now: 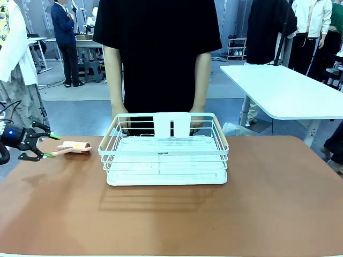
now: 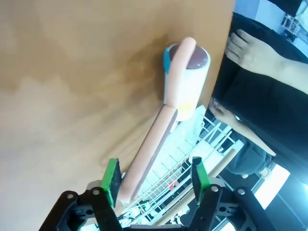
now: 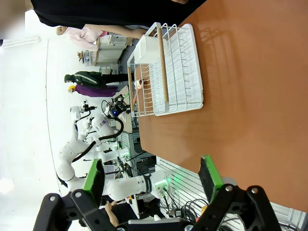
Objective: Clean the table.
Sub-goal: Place the Lint Roller down when the Dish drying rack is positioned in the middle of the table.
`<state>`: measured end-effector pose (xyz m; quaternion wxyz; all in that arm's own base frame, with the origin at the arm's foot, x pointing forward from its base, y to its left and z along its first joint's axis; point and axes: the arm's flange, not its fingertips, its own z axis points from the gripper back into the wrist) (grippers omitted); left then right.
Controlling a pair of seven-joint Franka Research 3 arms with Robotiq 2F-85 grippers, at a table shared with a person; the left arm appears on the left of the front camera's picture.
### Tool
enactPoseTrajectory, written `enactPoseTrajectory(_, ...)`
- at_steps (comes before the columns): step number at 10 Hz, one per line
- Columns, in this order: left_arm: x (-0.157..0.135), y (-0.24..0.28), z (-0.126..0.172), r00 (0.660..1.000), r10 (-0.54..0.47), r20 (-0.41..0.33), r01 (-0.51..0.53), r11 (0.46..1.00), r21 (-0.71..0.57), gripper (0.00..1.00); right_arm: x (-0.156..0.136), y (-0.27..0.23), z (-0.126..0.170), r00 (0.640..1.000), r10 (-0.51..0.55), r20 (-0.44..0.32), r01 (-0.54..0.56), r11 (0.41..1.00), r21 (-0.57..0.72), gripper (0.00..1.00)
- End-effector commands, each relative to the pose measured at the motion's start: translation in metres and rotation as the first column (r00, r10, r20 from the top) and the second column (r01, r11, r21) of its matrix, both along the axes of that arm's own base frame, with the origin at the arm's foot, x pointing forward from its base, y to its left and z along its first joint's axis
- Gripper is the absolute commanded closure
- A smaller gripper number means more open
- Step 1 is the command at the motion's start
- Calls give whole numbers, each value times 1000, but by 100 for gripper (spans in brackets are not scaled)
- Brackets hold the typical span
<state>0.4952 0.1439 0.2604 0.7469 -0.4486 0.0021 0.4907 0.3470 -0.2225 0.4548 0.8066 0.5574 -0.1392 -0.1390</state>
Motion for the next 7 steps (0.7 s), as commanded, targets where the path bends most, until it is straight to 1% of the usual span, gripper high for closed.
enactPoseTrajectory(1,-22,-1,17,996,22,-83,-18,998,58,0,-1,0,3,1000,1,8,-1,1000,8,0)
enactPoseTrajectory(2,-30,2,25,994,35,-104,-26,996,86,0,-1,0,3,1000,1,8,-1,1000,8,0)
enactPoseTrajectory(3,-37,7,36,989,44,-142,-25,991,128,0,-1,0,3,1000,1,8,-1,1000,8,0)
enactPoseTrajectory(4,-40,11,58,992,62,-110,-43,985,168,0,-1,0,3,1000,1,8,-1,1000,8,0)
enactPoseTrajectory(5,-41,10,70,993,55,-102,-36,984,177,0,-1,0,3,1000,1,8,-1,1000,8,0)
enactPoseTrajectory(6,-40,9,77,992,31,-125,-7,983,185,0,-1,0,3,1000,1,8,-1,1000,8,0)
enactPoseTrajectory(7,-37,6,85,994,3,-106,13,988,151,0,-1,0,3,1000,1,8,-1,1000,8,0)
